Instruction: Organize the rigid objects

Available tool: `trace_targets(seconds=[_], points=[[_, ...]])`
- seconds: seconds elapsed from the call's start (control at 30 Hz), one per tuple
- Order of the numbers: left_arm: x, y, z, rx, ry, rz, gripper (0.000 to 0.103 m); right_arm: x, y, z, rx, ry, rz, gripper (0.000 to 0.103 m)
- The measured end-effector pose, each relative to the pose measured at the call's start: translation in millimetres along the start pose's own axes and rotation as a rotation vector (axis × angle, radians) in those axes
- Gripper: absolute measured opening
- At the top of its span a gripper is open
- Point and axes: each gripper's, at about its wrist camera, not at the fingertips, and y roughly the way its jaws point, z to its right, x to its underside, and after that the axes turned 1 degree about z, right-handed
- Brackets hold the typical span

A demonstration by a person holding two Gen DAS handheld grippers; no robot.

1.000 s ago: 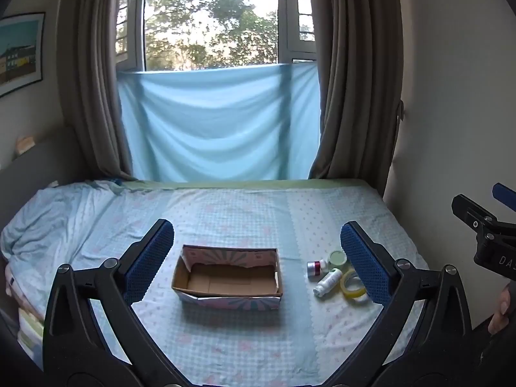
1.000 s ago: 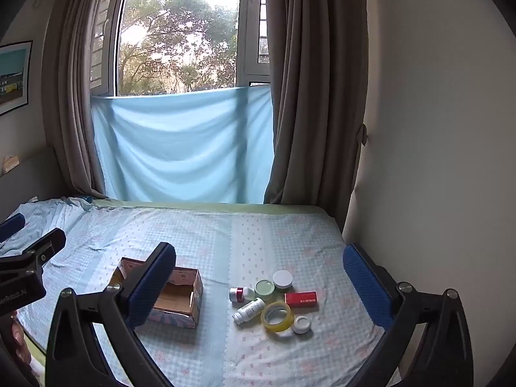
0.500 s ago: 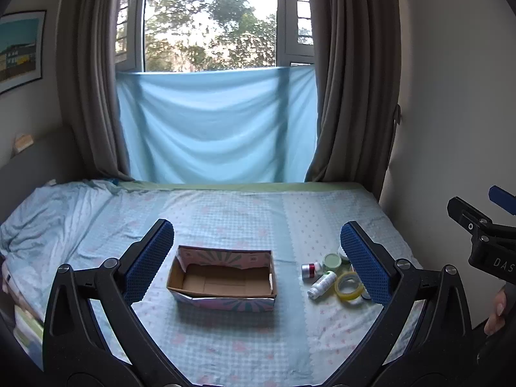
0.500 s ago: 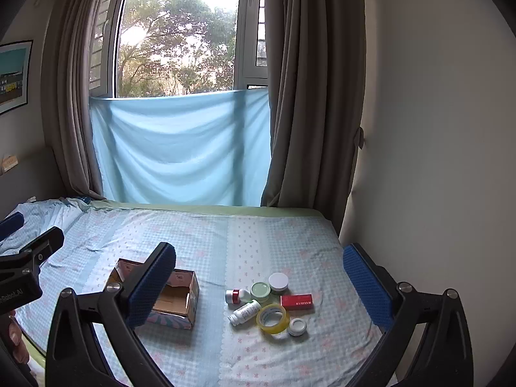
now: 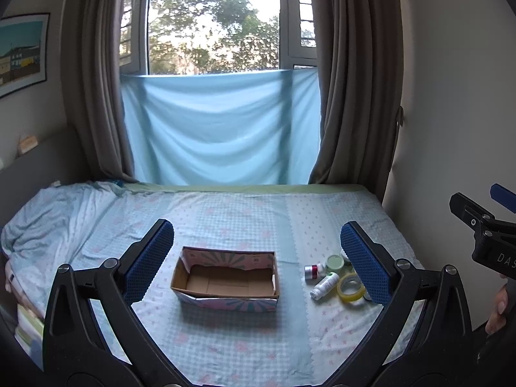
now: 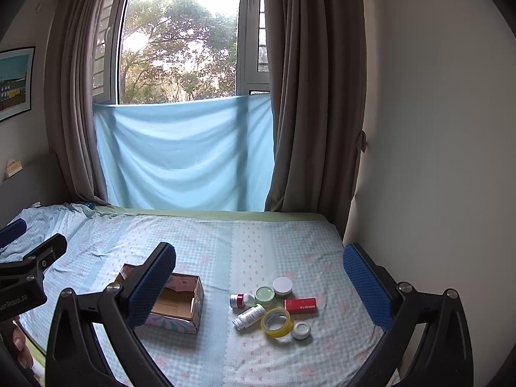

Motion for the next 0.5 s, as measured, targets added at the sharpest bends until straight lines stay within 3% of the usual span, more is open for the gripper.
trace_targets(seconds=[0.5], points=[[-1.9,3.6,1.5,0.010,0.002,-0.007,0.103,-0.3,1.2,-6.3,-0.001,-0.009,0.004,0.103]])
